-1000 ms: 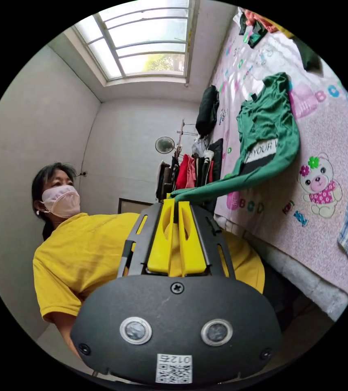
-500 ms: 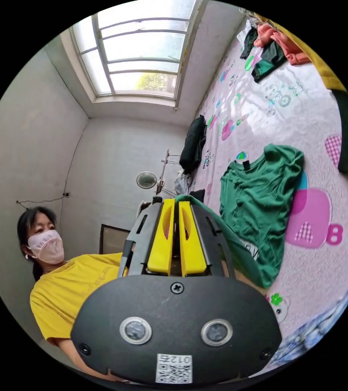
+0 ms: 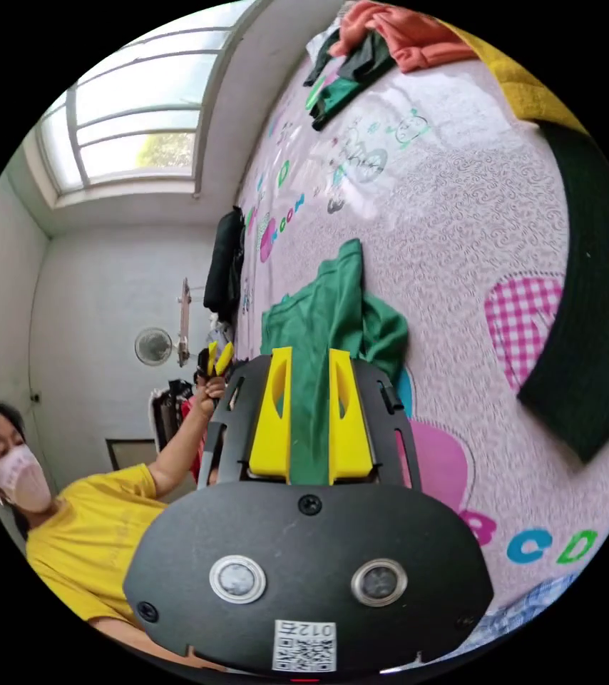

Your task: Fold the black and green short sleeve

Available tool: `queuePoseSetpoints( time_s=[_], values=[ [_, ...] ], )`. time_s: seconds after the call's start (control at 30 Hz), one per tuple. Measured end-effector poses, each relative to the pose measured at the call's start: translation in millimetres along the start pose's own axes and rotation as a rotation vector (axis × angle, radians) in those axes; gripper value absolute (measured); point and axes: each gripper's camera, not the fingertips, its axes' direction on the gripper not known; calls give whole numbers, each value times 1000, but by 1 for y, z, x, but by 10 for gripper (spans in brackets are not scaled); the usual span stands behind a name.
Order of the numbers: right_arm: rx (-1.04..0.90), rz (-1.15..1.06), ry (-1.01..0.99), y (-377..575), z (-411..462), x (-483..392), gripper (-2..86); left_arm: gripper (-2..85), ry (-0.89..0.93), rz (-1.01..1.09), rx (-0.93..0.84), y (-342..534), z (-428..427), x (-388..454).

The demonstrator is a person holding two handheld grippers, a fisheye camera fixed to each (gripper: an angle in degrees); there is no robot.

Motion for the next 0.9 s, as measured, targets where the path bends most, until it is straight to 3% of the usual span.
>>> queuePoseSetpoints(
  time_s=[0.07,0.27,0.47,0.9],
  values=[
    [-32,-81,117,50,3,-8,72,79,-201,71,-85,45,3,18],
    [-174,-187,321,137,50,0,85,90,-436,169,-287,122,55,29],
    [-211,-242,382,140,91,14,84,95,-583,312,-396,128,105,34],
    [-292,-231,457,124,138,30,11,16,-584,367,-555,99,150,33]
  ],
)
